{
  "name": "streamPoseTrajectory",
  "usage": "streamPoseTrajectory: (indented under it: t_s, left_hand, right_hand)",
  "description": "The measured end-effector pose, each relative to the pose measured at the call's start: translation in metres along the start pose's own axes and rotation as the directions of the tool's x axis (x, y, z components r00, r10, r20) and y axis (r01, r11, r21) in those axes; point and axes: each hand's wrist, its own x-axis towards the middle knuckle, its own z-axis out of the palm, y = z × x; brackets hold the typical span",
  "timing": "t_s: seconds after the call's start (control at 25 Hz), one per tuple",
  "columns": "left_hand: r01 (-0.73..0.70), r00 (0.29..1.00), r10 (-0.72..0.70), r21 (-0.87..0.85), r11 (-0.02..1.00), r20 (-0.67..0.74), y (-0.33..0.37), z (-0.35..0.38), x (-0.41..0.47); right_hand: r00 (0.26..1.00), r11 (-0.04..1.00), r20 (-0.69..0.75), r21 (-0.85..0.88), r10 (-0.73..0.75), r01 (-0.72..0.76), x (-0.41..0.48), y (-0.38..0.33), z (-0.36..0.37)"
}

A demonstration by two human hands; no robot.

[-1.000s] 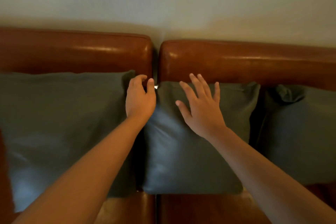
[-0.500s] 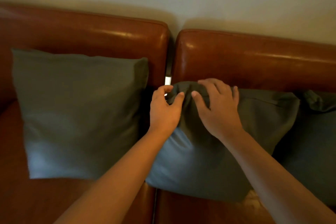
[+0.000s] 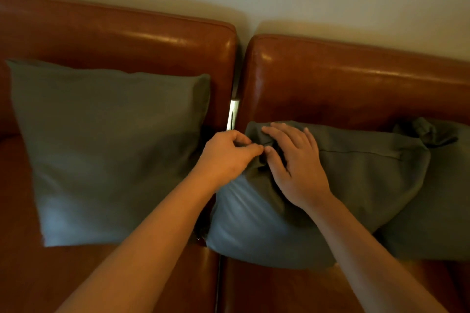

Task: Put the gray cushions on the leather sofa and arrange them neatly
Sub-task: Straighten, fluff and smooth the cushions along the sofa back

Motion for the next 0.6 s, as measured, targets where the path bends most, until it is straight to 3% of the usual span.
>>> streamPoseTrajectory:
  t_s: [0.08,0.16,0.28,0.36,0.4,0.52,0.6]
  left_hand:
    - [-0.011,1.0,0.01,0.056,0.998,0.017,0.003,-0.004,0.005]
    - [-0.147,0.987,0.157,0.194,0.97,-0.036,0.01,-0.007,0.01]
    - [-0.334,0.878,0.45,0.46,0.822,-0.166,0.023,-0.02,0.021]
    - [-0.35,0.825,0.532,0.565,0.747,-0.192,0.021,-0.026,0.032]
    - [-0.346,0.818,0.54,0.581,0.737,-0.199,0.018,-0.027,0.037]
    - [-0.339,0.839,0.477,0.434,0.835,-0.263,0.012,-0.022,0.047]
    - [-0.352,0.846,0.481,0.434,0.829,-0.231,0.013,-0.024,0.053]
  right_hand:
    - [1.0,1.0,-0.012,-0.018,-0.008,0.007,-0.005,0.003,0.001]
    - [1.0,1.0,-0.006,-0.011,0.015,-0.015,0.0,0.006,0.0]
    - [0.999,0.997,0.032,-0.082,0.01,-0.007,0.018,0.017,-0.001]
    - [0.998,0.986,0.063,-0.165,0.011,-0.001,0.033,0.025,-0.001]
    - [0.997,0.981,0.076,-0.193,0.021,-0.006,0.041,0.028,-0.001]
    - [0.995,0.971,0.102,-0.237,-0.001,0.025,0.054,0.034,0.007]
    - [0.996,0.969,0.086,-0.245,-0.018,0.039,0.057,0.037,0.01]
